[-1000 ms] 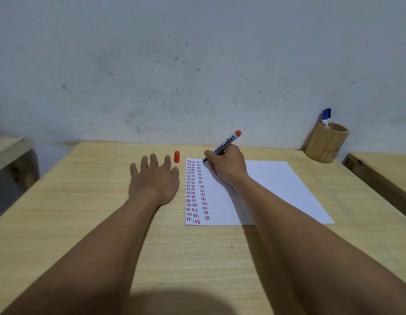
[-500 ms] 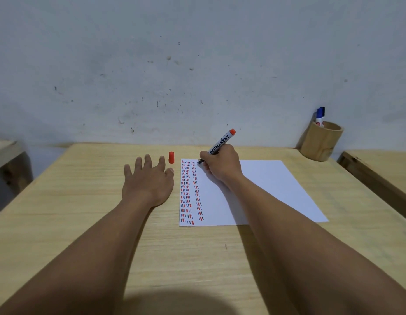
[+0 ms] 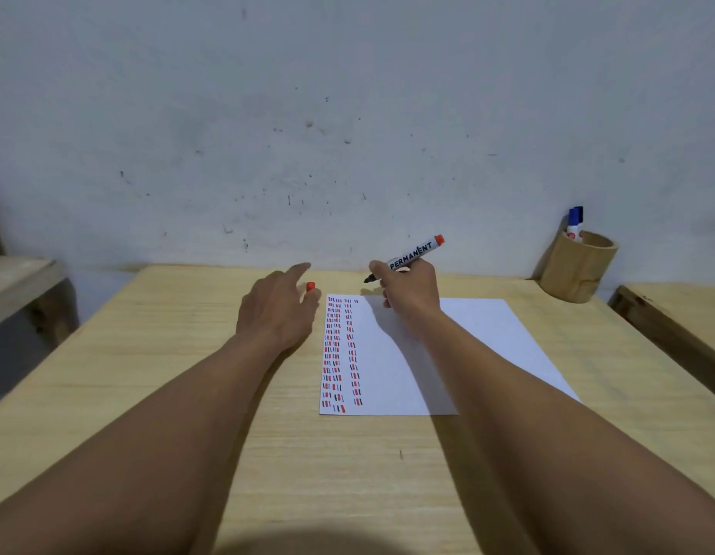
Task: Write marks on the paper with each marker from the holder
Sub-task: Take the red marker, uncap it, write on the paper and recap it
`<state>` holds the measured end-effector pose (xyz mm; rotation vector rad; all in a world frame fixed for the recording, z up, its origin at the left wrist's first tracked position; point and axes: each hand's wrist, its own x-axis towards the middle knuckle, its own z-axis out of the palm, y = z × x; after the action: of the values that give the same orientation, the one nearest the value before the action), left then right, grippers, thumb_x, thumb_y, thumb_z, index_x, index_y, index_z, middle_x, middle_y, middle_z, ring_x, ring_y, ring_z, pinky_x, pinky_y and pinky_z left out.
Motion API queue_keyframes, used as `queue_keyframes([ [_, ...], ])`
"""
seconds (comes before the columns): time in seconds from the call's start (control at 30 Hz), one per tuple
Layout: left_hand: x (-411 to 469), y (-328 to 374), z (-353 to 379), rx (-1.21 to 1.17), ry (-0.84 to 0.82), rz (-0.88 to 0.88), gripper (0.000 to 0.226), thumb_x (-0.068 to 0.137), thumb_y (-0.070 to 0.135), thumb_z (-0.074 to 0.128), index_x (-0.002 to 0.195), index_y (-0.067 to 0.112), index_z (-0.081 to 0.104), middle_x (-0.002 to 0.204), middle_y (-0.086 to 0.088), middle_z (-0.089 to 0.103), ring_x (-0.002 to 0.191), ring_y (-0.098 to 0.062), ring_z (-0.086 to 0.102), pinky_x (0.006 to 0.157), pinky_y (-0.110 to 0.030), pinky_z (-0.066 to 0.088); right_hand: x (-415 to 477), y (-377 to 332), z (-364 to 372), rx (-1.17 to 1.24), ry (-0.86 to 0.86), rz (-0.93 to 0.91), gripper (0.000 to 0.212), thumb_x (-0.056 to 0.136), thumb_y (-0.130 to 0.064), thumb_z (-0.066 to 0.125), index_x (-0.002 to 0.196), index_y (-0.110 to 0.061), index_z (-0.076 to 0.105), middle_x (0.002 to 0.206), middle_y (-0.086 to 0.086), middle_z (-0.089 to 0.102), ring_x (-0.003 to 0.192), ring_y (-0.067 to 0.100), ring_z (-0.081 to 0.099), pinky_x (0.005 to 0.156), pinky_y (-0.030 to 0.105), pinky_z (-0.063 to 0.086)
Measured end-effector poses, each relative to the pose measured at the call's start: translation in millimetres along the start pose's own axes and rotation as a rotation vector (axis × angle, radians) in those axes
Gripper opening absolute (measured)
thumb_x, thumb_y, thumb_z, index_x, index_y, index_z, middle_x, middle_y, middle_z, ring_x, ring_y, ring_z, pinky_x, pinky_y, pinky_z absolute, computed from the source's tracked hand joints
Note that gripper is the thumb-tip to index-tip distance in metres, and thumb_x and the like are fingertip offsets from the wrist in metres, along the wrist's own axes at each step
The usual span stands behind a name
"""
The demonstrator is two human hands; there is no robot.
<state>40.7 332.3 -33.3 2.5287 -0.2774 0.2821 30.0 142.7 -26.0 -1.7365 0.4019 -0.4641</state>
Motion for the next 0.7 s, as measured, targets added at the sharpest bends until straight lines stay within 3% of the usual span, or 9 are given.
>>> queue_keyframes([
  [0.1, 8, -2, 3, 0.016, 0.005, 0.023, 0.038, 0.096, 0.035, 0.060, 0.133, 0.028, 0.063, 0.128, -0.004, 0.068, 0.119, -0.028, 0.060, 0.095, -0.041, 0.050, -3, -10, -6, 0.080, -0.015, 0.029, 0.018, 0.089, -0.024, 0.071, 0.088, -0.006, 0.067, 0.068, 0.001, 0.065, 0.052, 0.015, 0.057, 0.049, 0.026, 0.048],
  [0.23, 8, 3, 2, -0.056, 0.070, 0.000, 0.022, 0.091, 0.025, 0.067, 0.111, 0.023, 0.074, 0.102, 0.002, 0.076, 0.091, -0.022, 0.067, 0.075, -0.030, 0.047, -13, -22, -17, 0.239, -0.036, 0.091, 0.020, 0.090, -0.015, 0.059, 0.074, -0.005, 0.066, 0.060, 0.002, 0.059, 0.048, 0.015, 0.050, 0.046, 0.025, 0.044],
  [0.4, -2, 47, -17, -0.538, 0.114, -0.096, 0.008, 0.091, 0.016, 0.067, 0.096, 0.018, 0.073, 0.085, 0.010, 0.077, 0.059, -0.006, 0.058, 0.050, -0.015, 0.043, -28, -37, -36, 0.359, -0.088, 0.139, 0.016, 0.091, -0.013, 0.063, 0.076, -0.006, 0.066, 0.063, 0.005, 0.058, 0.046, 0.013, 0.049, 0.046, 0.022, 0.046],
  [0.5, -5, 73, -28, -0.670, 0.073, -0.099, 0.008, 0.088, 0.022, 0.070, 0.092, 0.021, 0.077, 0.086, 0.008, 0.077, 0.054, -0.011, 0.050, 0.055, -0.025, 0.040, -38, -50, -48, 0.442, -0.089, 0.158, 0.020, 0.091, -0.014, 0.065, 0.074, -0.006, 0.068, 0.062, 0.004, 0.057, 0.049, 0.014, 0.049, 0.048, 0.021, 0.047],
  [0.7, -19, 116, -43, -0.829, -0.021, -0.133, 0.007, 0.086, 0.023, 0.072, 0.083, 0.027, 0.078, 0.095, 0.001, 0.075, 0.089, -0.017, 0.061, 0.084, -0.035, 0.050, -55, -76, -79, 0.588, -0.066, 0.159, 0.019, 0.092, -0.011, 0.066, 0.076, -0.003, 0.069, 0.064, 0.006, 0.054, 0.052, 0.015, 0.049, 0.050, 0.021, 0.048],
])
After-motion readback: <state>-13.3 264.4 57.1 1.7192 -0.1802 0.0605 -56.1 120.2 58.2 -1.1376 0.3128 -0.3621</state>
